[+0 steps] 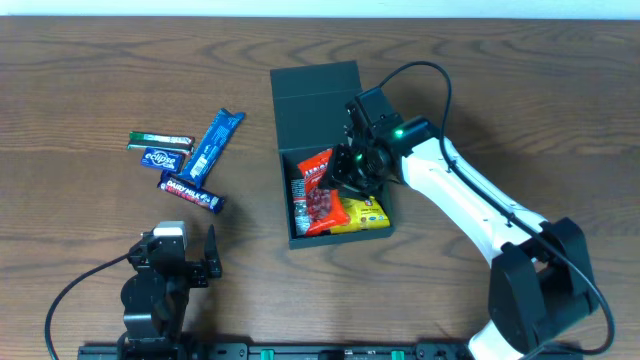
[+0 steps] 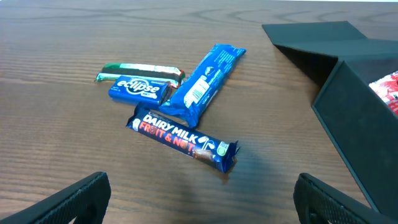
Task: Pack container
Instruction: 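Lower the red bag into the box beside the yellow bag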
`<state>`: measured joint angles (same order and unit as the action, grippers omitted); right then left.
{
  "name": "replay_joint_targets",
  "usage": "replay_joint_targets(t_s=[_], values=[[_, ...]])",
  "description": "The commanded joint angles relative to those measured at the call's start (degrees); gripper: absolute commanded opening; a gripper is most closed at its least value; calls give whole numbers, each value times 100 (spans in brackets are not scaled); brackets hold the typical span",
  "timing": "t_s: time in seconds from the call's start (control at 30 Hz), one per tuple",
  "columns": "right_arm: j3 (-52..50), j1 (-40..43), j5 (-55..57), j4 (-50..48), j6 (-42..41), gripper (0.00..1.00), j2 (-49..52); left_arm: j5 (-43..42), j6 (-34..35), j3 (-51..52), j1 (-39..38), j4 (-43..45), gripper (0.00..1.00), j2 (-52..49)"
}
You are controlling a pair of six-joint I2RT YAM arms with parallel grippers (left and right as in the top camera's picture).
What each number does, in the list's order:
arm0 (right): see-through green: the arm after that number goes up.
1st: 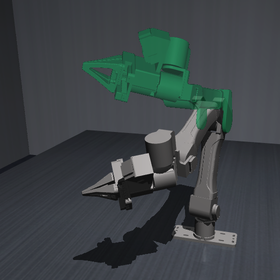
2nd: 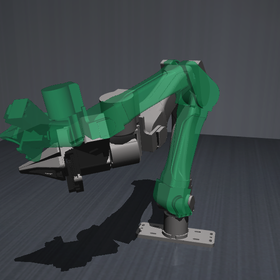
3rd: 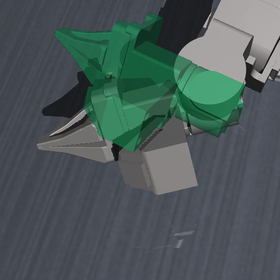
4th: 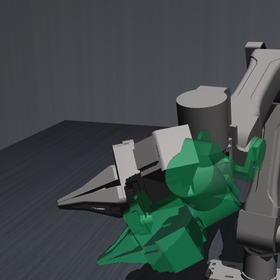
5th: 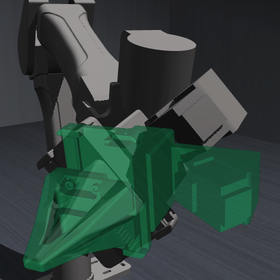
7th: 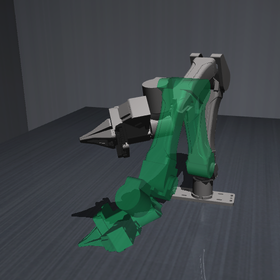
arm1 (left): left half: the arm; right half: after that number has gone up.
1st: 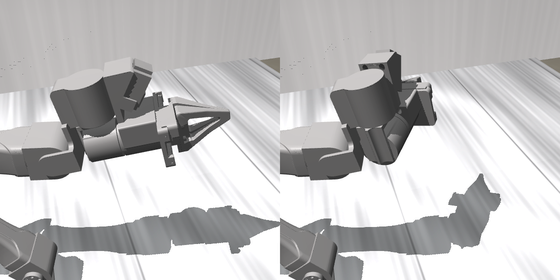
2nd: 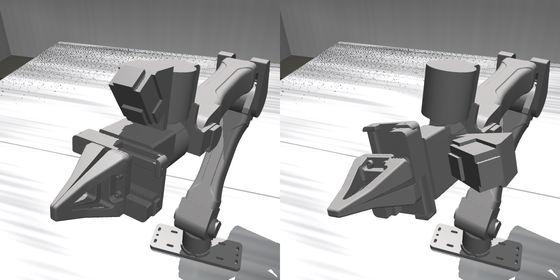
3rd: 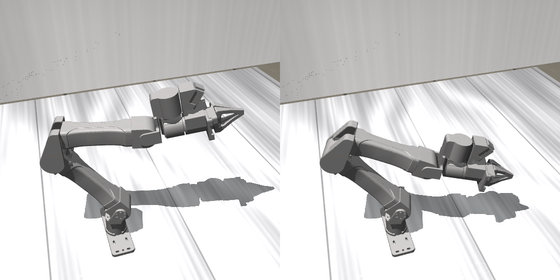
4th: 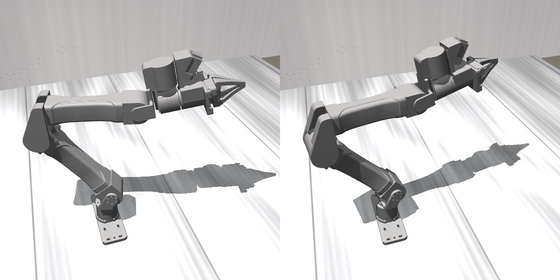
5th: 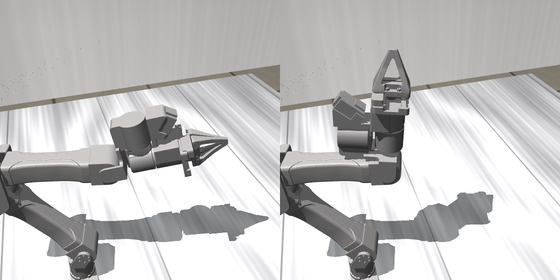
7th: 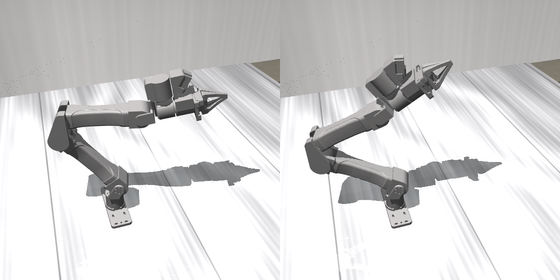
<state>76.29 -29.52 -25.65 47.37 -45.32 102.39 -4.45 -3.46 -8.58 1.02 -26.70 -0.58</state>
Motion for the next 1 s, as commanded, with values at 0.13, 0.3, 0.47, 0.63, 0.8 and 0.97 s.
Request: replay_joint_targets(t_s=[0.13,0.3,0.47,0.63,0.8,0.97], values=[[44,111,413,127,868,99,-17,42,-83,103,22,-2,95,31],[66,179,669,424,1261,96,4,42,-83,103,22,-2,95,31],[63,74,544,457,1425,77,214,42,-83,103,22,-2,95,31],[61,66,293,472,1537,69,413,42,-83,103,22,-2,95,31],[61,37,96,411,1587,52,468,42,-83,103,22,-2,95,31],[61,-68,46,385,1587,41,540,42,-83,103,22,-2,95,31]])
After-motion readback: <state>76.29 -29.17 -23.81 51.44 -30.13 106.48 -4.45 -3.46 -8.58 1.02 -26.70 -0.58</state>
